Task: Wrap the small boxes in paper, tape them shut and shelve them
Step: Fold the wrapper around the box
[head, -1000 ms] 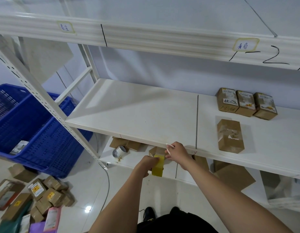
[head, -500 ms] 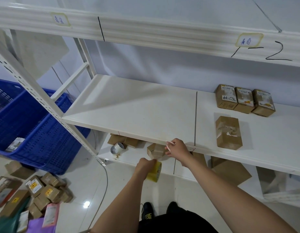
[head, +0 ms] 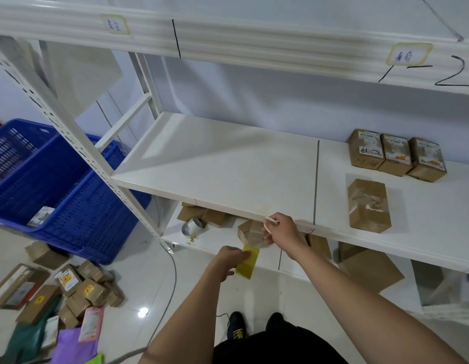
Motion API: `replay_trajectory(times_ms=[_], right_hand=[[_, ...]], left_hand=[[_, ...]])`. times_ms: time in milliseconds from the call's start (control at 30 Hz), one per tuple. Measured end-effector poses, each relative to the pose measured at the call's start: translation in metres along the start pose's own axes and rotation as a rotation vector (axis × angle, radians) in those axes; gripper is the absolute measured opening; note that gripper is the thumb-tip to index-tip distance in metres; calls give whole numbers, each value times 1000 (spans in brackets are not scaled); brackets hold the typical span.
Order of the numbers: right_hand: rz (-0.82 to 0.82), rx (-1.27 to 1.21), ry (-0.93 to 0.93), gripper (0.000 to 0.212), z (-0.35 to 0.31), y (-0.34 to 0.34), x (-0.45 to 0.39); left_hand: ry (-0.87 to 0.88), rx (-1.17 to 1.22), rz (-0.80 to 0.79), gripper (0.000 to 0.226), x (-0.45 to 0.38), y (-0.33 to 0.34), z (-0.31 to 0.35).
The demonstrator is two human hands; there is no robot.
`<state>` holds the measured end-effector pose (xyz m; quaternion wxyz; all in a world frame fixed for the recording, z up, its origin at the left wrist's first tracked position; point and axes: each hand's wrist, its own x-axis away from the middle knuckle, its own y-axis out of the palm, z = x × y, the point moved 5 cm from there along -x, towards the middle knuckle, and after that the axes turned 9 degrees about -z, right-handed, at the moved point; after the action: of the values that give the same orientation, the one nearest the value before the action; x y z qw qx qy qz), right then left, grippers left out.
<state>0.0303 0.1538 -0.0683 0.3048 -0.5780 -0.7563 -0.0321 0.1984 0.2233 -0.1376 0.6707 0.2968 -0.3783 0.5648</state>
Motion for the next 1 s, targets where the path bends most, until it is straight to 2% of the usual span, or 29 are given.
replay_trajectory(times_ms=[200, 500, 700, 800, 1000], right_hand=[[18, 43, -8, 20, 2, 1, 5], [-89, -47, -1, 11, 12, 13, 4], [-70, -67, 19, 21, 15, 13, 4], [-69, -63, 28, 12, 17, 10, 2], [-76, -31, 29, 14, 19, 5, 2]], left_hand=[[-61, -99, 61, 54, 3, 4, 9], [-99, -171, 98, 51, 1, 1, 12], [-132, -201, 117, 55, 6, 1, 2], [-145, -143, 129, 65, 1, 7, -18], [-163, -110, 65, 64, 8, -1, -17]])
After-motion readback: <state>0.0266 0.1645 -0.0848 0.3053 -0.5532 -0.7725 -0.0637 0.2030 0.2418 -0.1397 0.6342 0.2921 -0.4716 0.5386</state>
